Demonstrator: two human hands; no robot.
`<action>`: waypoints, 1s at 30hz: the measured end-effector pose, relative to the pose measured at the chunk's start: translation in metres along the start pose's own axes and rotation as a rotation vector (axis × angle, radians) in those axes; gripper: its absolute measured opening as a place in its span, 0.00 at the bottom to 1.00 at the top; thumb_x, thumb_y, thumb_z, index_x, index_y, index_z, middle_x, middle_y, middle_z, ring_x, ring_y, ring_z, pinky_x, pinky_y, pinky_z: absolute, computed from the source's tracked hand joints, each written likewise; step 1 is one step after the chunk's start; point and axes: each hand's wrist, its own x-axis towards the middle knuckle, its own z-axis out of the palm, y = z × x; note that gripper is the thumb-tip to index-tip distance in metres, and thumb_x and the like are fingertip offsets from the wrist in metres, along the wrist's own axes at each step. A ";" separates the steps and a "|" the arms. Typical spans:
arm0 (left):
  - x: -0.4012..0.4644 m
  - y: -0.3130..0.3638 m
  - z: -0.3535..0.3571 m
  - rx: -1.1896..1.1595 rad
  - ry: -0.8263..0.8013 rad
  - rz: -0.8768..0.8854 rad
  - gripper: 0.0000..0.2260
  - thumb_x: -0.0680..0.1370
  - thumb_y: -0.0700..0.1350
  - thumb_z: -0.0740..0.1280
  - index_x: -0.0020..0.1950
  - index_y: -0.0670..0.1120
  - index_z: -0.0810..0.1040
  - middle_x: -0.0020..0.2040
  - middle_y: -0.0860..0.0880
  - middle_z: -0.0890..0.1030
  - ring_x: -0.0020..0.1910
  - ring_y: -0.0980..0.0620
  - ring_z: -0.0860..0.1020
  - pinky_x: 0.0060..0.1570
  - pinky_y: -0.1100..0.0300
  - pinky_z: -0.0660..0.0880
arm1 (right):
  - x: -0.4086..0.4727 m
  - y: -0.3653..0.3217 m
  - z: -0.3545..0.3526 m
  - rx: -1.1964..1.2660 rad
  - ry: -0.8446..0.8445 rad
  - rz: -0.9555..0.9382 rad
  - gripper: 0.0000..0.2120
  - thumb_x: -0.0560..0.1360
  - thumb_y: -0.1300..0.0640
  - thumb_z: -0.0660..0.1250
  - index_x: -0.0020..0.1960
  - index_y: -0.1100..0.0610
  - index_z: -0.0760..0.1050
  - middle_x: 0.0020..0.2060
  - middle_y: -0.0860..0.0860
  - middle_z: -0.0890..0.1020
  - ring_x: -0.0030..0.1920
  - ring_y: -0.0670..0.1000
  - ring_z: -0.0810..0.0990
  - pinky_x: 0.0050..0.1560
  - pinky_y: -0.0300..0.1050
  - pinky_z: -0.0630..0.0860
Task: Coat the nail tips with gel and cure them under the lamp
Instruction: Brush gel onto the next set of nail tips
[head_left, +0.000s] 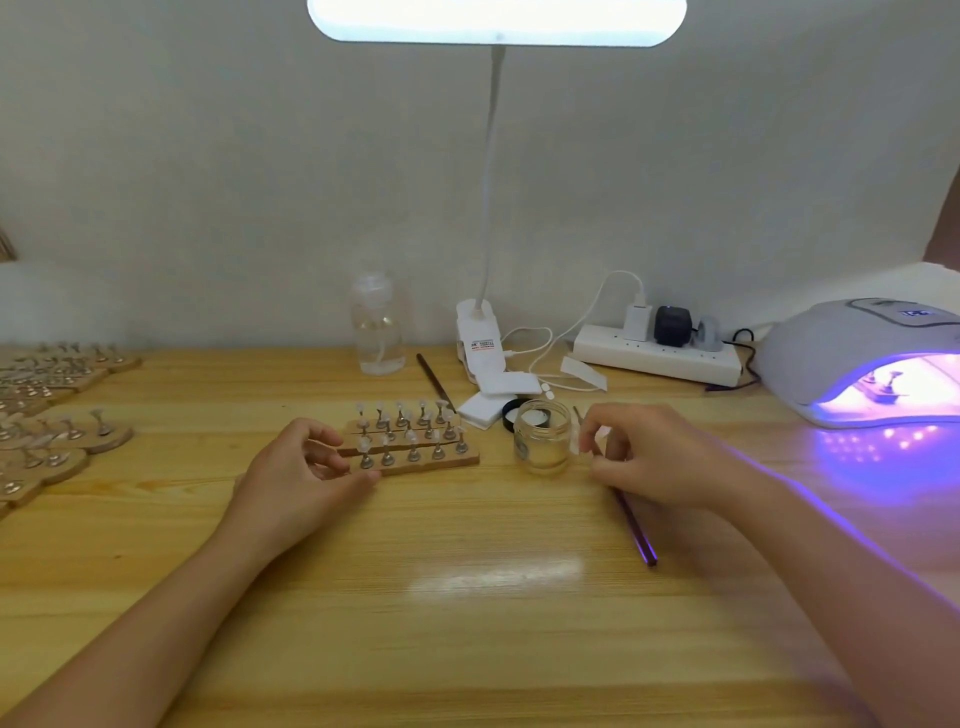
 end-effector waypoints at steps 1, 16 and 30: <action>0.000 0.000 0.000 -0.002 -0.004 0.000 0.16 0.63 0.50 0.77 0.42 0.54 0.71 0.38 0.53 0.79 0.35 0.57 0.74 0.48 0.54 0.70 | 0.000 0.002 -0.004 0.070 0.042 0.005 0.10 0.72 0.57 0.66 0.39 0.41 0.73 0.28 0.43 0.76 0.29 0.38 0.72 0.35 0.36 0.68; 0.001 0.008 -0.014 0.078 -0.223 0.101 0.08 0.63 0.43 0.78 0.34 0.51 0.80 0.29 0.56 0.77 0.32 0.57 0.71 0.30 0.74 0.65 | 0.005 0.005 -0.010 1.737 0.244 0.244 0.09 0.68 0.48 0.66 0.33 0.51 0.72 0.23 0.45 0.73 0.19 0.42 0.63 0.21 0.33 0.64; -0.025 0.056 0.036 0.134 -0.532 0.327 0.09 0.65 0.53 0.75 0.37 0.57 0.76 0.35 0.61 0.75 0.33 0.64 0.70 0.36 0.69 0.68 | 0.003 0.006 -0.011 1.524 0.362 0.376 0.25 0.77 0.39 0.55 0.33 0.56 0.76 0.23 0.50 0.75 0.21 0.45 0.70 0.20 0.35 0.67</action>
